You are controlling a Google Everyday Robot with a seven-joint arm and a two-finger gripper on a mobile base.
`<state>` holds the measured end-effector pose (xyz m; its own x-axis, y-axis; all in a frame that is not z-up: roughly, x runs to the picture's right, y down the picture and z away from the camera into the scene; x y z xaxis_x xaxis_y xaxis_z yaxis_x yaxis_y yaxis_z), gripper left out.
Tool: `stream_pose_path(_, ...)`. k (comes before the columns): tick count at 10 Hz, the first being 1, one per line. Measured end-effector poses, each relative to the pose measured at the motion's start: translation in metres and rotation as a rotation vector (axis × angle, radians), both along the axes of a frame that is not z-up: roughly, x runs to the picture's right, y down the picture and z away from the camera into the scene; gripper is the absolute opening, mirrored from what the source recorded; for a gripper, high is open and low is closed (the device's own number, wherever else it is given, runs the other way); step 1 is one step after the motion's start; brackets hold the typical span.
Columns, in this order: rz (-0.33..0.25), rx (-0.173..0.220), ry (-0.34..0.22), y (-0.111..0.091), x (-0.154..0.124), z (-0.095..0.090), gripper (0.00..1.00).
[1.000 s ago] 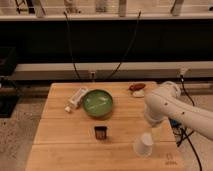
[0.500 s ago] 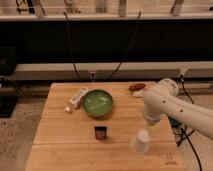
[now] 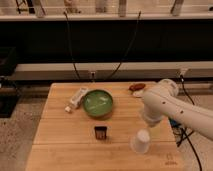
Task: Place the ceramic cup over the eraser
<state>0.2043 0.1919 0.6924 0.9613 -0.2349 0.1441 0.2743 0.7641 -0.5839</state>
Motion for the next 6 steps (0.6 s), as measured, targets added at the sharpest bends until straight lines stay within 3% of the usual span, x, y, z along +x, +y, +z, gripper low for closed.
stream_pose_path(3,-0.014,0.009,-0.034,0.021,-0.016,-0.009,0.8)
stream_pose_path(6,-0.042,0.02,-0.049,0.037,-0.025,-0.006,0.8)
